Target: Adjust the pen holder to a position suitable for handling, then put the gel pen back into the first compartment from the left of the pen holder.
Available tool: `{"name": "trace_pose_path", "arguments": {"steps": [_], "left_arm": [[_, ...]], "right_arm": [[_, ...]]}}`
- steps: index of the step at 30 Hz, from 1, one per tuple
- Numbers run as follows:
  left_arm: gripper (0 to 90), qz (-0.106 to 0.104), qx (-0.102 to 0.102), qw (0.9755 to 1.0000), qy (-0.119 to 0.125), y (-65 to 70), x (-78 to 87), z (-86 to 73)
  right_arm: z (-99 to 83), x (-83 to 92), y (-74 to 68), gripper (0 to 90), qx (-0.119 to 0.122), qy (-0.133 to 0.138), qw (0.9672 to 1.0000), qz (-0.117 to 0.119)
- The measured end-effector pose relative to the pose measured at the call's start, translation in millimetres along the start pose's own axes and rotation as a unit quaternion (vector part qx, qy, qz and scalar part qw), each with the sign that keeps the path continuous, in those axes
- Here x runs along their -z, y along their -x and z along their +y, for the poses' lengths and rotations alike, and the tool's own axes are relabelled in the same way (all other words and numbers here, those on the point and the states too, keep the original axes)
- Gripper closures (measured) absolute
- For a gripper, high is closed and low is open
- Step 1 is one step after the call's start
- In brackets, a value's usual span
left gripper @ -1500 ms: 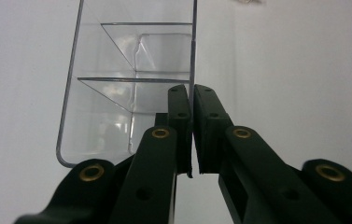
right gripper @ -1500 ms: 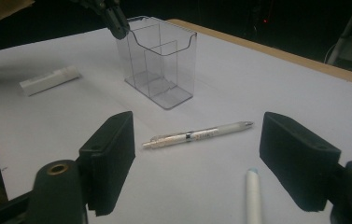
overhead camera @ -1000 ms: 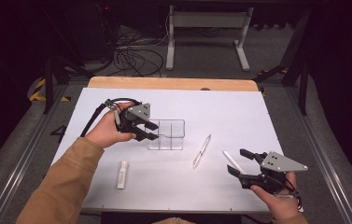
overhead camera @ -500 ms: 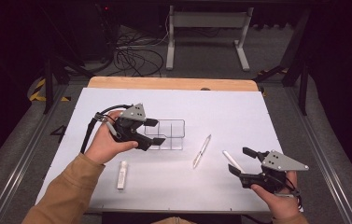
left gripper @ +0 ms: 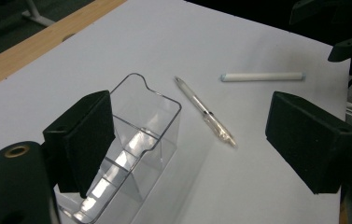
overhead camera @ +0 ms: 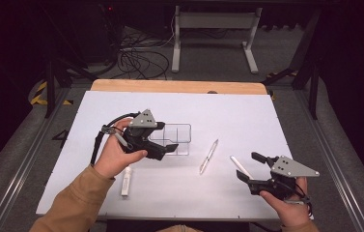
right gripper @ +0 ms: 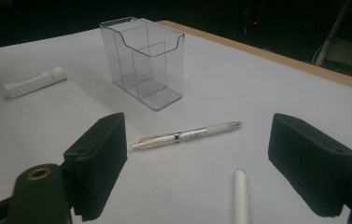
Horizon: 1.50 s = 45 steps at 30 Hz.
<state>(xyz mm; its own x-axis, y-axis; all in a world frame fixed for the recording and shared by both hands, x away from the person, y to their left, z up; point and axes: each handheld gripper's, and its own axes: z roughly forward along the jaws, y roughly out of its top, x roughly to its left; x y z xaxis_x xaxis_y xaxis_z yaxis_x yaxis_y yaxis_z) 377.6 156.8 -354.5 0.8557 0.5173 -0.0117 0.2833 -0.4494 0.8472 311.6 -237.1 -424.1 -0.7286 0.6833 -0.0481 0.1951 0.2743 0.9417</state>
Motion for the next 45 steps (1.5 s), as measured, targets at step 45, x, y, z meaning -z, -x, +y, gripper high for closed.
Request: {"name": "trace_pose_path", "arguments": {"steps": [45], "left_arm": [[20.3,0.047,0.060,0.9960,-0.047,35.5,-62.7,22.5]], "right_arm": [[0.6,6.1,1.4,22.6,0.003,0.003,1.0000,-0.005]]}}
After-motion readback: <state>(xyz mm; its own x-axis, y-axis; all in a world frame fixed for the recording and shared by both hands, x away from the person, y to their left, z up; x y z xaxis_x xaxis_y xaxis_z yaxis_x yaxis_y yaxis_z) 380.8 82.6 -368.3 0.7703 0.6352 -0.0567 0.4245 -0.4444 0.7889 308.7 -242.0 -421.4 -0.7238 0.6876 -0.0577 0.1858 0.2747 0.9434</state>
